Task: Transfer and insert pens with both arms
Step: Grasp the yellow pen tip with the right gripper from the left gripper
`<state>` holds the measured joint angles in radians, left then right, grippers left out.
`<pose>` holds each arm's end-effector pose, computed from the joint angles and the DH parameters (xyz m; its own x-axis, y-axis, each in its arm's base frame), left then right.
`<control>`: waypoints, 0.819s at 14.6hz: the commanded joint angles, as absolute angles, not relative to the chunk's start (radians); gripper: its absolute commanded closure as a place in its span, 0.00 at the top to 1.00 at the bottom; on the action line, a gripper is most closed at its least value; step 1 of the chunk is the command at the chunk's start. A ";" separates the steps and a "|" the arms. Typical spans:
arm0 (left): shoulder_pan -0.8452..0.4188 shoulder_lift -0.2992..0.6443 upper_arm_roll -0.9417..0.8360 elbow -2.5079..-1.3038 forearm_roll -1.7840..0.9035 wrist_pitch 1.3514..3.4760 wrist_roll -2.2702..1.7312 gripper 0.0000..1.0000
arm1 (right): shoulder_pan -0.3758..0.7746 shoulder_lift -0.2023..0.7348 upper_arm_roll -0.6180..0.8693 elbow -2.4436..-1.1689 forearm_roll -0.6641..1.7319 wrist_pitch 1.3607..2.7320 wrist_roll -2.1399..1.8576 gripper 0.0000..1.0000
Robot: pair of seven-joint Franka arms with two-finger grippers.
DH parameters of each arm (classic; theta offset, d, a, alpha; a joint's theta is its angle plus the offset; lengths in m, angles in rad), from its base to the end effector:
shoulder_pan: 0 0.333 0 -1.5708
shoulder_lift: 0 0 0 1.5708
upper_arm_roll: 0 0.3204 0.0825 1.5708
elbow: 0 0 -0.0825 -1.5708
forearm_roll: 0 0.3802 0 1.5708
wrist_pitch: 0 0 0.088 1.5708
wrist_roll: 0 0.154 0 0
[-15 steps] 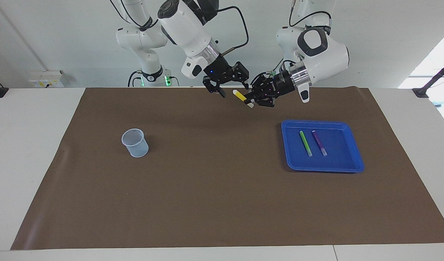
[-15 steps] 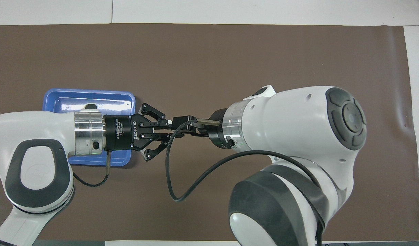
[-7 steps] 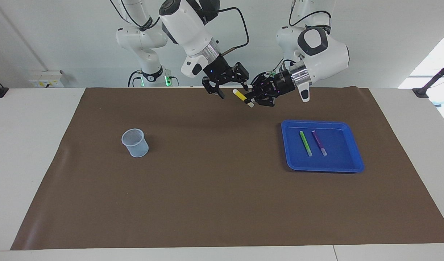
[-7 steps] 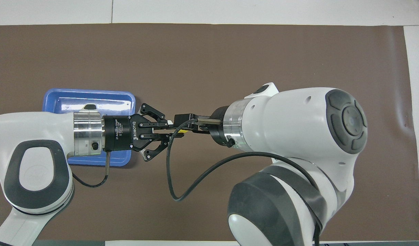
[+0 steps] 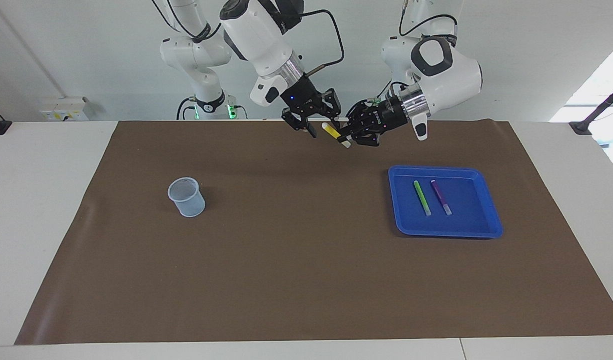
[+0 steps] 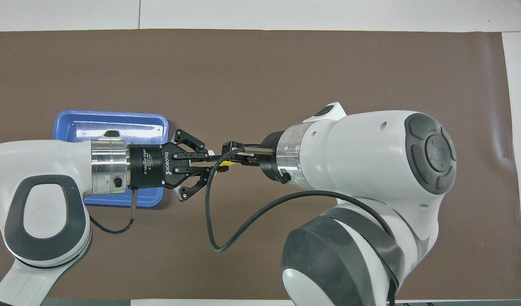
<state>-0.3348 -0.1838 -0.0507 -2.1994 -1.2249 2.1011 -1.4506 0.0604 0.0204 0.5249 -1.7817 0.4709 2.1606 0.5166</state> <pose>0.4570 -0.2761 0.4798 -0.1272 0.4849 -0.8653 0.9919 0.0654 -0.1092 0.4947 0.3683 0.5419 0.9903 -0.1355 0.0310 -0.0979 -0.8383 -0.5363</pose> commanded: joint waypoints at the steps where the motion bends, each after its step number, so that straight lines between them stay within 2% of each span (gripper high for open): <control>1: -0.353 -0.222 -0.040 -2.240 -1.246 2.114 -1.450 0.00 | 0.055 0.012 0.538 -1.790 0.459 2.171 0.503 0.00; 9: -0.353 -0.232 -0.041 -2.246 -1.244 2.112 -1.451 0.00 | 0.054 0.003 0.535 -1.787 0.454 2.157 0.505 0.00; 10: -0.365 -0.244 -0.043 -2.246 -1.243 2.114 -1.454 0.99 | 0.051 -0.005 0.532 -1.793 0.454 2.149 0.503 0.00; 12: -0.387 -0.258 -0.041 -2.261 -1.243 2.128 -1.454 1.00 | 0.046 -0.029 0.514 -1.812 0.431 2.119 0.500 0.00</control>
